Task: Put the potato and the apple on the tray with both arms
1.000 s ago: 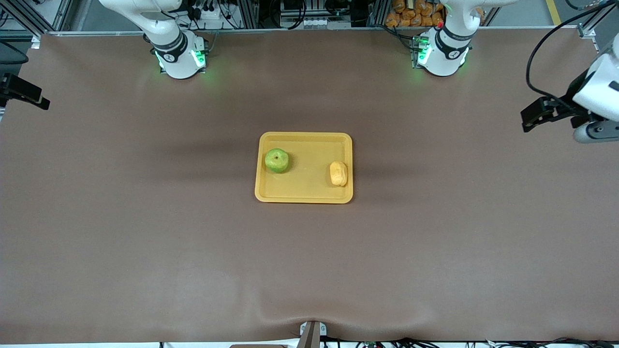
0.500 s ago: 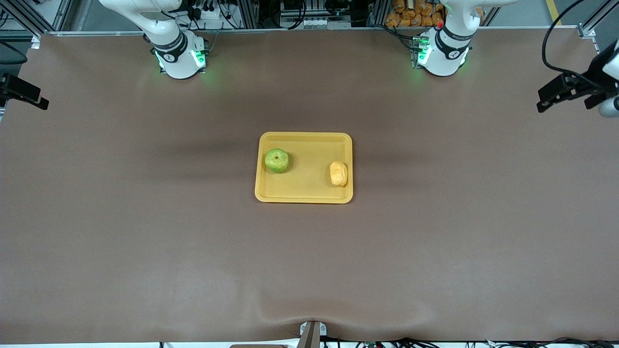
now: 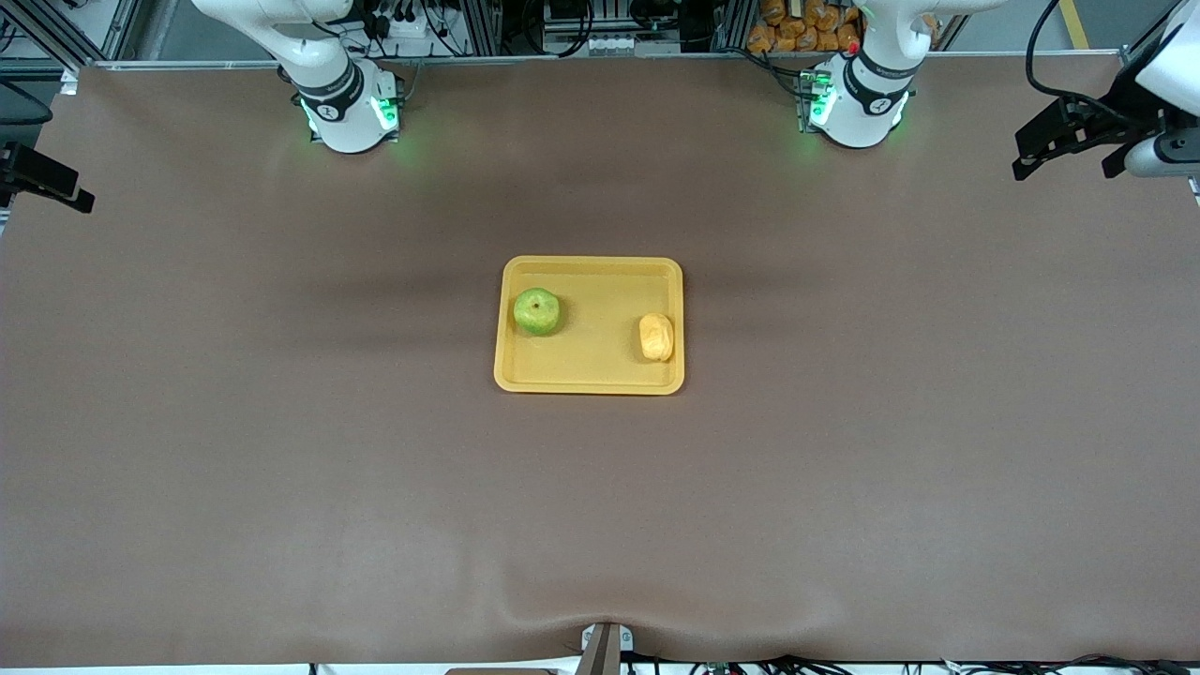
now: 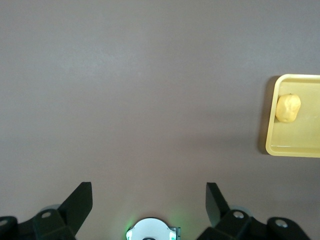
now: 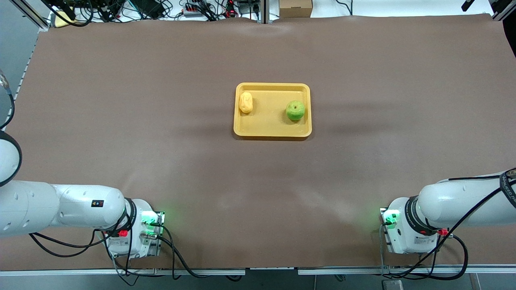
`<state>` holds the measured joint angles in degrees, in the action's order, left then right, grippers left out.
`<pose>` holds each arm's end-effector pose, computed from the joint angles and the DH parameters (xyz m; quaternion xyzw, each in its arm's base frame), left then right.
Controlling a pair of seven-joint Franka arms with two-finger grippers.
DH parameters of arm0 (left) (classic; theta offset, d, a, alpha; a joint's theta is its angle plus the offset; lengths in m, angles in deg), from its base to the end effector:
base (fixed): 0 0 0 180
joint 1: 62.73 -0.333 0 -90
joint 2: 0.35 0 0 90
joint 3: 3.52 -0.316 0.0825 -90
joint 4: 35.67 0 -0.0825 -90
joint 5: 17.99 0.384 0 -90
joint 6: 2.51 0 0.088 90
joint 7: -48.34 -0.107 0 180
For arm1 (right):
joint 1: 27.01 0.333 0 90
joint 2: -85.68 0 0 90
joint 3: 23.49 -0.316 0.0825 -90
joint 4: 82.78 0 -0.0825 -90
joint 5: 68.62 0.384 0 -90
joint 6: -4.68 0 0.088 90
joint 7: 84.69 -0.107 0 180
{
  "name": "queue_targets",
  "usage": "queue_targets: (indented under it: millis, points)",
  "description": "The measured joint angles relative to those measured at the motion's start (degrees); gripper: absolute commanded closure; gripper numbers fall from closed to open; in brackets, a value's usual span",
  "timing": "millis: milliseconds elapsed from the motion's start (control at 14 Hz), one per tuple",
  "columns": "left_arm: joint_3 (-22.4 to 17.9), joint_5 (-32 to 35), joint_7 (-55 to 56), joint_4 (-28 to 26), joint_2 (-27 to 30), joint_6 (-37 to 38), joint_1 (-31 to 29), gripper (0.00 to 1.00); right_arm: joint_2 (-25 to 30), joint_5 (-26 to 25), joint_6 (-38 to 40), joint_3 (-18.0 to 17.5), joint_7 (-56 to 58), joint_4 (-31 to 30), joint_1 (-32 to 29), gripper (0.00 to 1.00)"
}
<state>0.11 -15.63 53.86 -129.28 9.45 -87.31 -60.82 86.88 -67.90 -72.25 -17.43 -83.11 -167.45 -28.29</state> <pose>0.4882 -0.0459 0.6764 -0.9996 -0.0023 -0.0109 0.0249 0.5191 -0.0660 0.6599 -0.9971 0.0490 0.0564 0.0117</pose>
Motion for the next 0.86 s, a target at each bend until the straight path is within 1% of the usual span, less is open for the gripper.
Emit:
queue_targets:
  millis: [286, 571, 857]
  points:
    - [-0.38, -0.01, 0.01, 0.97, -0.14, 0.34, -0.17, 0.0, 0.0, 0.0, 0.0, 0.04, 0.0, 0.0, 0.0, 0.0]
    - [-0.38, -0.03, 0.04, 2.89, -0.97, 2.8, -0.13, 0.0, 0.0, 0.0, 0.0, 0.05, 0.0, 0.0, 0.0, 0.0]
    - [-0.42, -0.03, 0.24, 3.23, -1.22, 4.05, -0.33, 0.0, 0.0, 0.0, 0.07, 0.05, 0.0, 0.0, 0.0, 0.0]
